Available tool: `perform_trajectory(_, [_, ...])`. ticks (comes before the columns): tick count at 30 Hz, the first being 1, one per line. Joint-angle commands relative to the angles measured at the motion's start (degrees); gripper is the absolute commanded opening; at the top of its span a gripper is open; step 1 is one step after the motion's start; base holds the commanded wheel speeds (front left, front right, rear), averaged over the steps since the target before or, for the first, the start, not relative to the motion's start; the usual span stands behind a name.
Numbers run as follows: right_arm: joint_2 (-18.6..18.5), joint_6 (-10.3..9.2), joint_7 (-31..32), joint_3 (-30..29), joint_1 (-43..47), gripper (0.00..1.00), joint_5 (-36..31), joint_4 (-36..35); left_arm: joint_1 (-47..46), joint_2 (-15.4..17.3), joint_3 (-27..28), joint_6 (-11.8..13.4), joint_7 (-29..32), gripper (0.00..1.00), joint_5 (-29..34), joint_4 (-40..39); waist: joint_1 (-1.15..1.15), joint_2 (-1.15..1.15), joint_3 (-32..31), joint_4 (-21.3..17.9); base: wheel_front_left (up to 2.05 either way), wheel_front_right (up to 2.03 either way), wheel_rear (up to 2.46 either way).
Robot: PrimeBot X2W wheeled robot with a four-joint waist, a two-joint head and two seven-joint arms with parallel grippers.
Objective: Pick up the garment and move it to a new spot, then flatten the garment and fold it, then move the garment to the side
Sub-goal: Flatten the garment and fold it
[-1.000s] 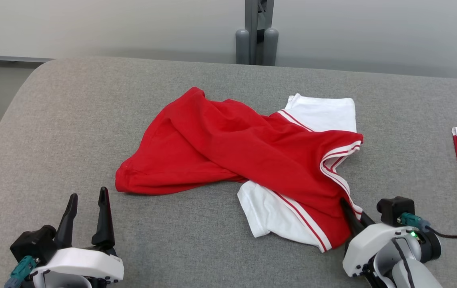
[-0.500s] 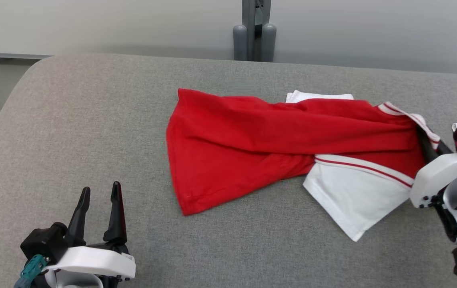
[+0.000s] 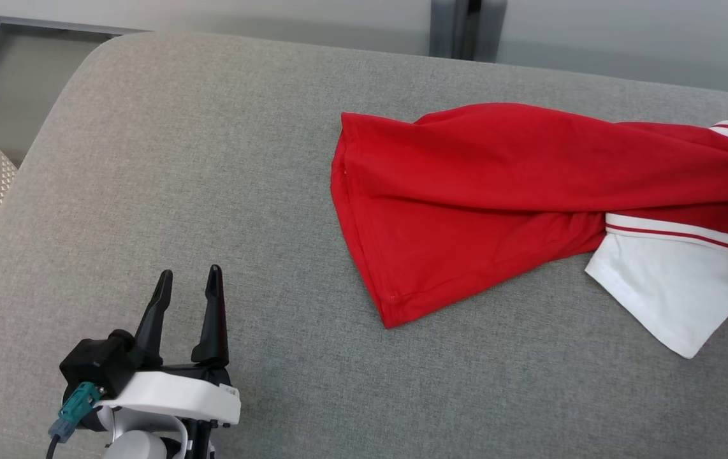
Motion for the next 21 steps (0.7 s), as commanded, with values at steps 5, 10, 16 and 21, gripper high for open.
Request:
perform_trajectory(5, [-0.8, -0.02, -2.4, -3.3, -3.7, 0.0, -4.4, 6.3, -1.6, -0.7, -0.7, -0.8, -0.2, 1.0, 1.1, 0.5, 0.0, 0.0, 1.1, 1.1, 0.0, 0.0, 0.0])
perform_trajectory(10, [0.9, -0.02, -7.1, -4.7, -5.7, 1.0, -7.8, 10.1, -1.7, -0.8, -0.8, -1.1, -0.2, 1.0, 1.7, 0.6, 0.0, 0.0, 1.0, -0.6, 0.0, 0.0, 0.0])
perform_trajectory(16, [3.2, -0.02, -12.7, -1.3, -7.5, 1.0, -6.3, 12.2, -1.3, -0.3, -1.3, -1.4, -0.1, 1.0, 2.3, -0.1, 0.0, 0.0, -0.4, -4.4, 0.0, 0.0, 0.0])
perform_trajectory(21, [4.7, -0.02, -17.8, 2.9, -5.4, 1.0, -1.6, 11.0, -0.6, -0.2, -3.7, -2.2, 2.0, 1.0, 2.8, -1.5, 0.0, 0.0, -1.9, -7.6, 0.0, 0.0, 0.0])
